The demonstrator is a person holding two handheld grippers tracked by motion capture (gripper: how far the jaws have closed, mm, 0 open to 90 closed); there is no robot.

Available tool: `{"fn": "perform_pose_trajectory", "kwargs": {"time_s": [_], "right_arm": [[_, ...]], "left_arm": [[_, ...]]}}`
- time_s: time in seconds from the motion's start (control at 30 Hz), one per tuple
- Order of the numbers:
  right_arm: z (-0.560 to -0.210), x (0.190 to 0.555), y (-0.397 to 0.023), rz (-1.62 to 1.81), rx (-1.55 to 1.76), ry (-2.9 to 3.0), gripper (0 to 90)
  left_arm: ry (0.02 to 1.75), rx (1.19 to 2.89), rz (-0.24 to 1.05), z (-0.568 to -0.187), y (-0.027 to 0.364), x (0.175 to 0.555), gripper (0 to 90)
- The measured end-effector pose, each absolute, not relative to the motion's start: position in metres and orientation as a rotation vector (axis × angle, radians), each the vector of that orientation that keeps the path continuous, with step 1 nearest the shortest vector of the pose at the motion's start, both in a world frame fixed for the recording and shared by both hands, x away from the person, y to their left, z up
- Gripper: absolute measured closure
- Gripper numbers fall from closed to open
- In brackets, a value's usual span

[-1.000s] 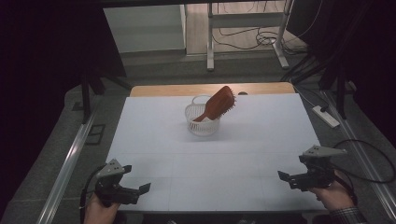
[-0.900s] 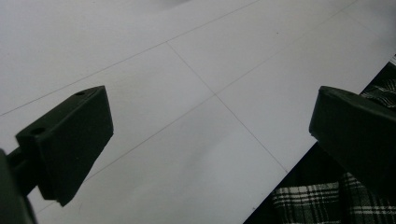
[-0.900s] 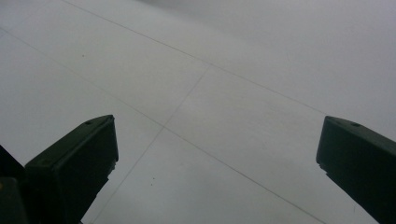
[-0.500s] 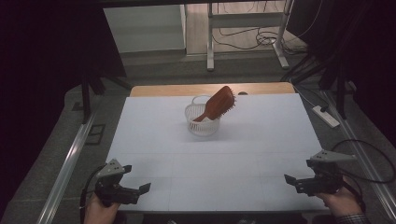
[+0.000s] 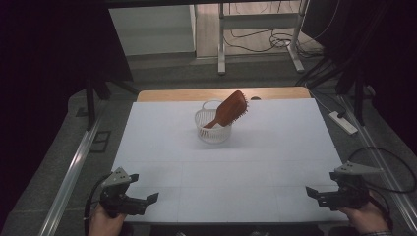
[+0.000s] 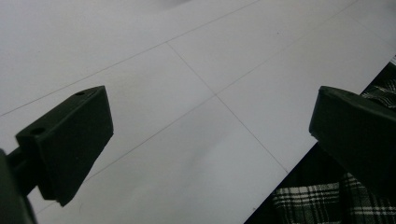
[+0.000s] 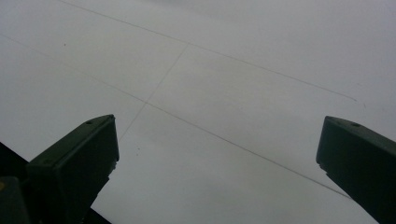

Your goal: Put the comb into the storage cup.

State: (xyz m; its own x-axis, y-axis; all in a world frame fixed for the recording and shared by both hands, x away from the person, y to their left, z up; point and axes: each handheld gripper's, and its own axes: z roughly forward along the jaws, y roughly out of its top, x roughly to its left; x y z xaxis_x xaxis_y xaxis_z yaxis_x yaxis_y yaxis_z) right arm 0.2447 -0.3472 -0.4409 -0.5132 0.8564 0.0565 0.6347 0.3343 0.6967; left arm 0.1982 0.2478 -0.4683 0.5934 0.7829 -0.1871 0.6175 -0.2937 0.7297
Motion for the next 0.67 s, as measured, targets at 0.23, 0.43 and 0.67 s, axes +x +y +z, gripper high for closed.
{"fn": "perform_pose_trajectory", "kwargs": {"time_s": [0.23, 0.43, 0.67], "right_arm": [[-0.4425, 0.2393, -0.3524, 0.941, 1.346, 2.275, 0.0], [-0.4416, 0.2354, -0.3551, 0.917, 1.353, 2.271, 0.0], [-0.4420, 0.2342, -0.3575, 0.911, 1.358, 2.265, 0.0]], "left_arm": [[1.112, 2.016, 0.261, -0.4684, 0.2478, 0.1983, 0.7], [1.114, 2.015, 0.261, -0.4685, 0.2478, 0.1984, 0.6], [1.116, 2.016, 0.261, -0.4682, 0.2471, 0.1992, 0.6]]}}
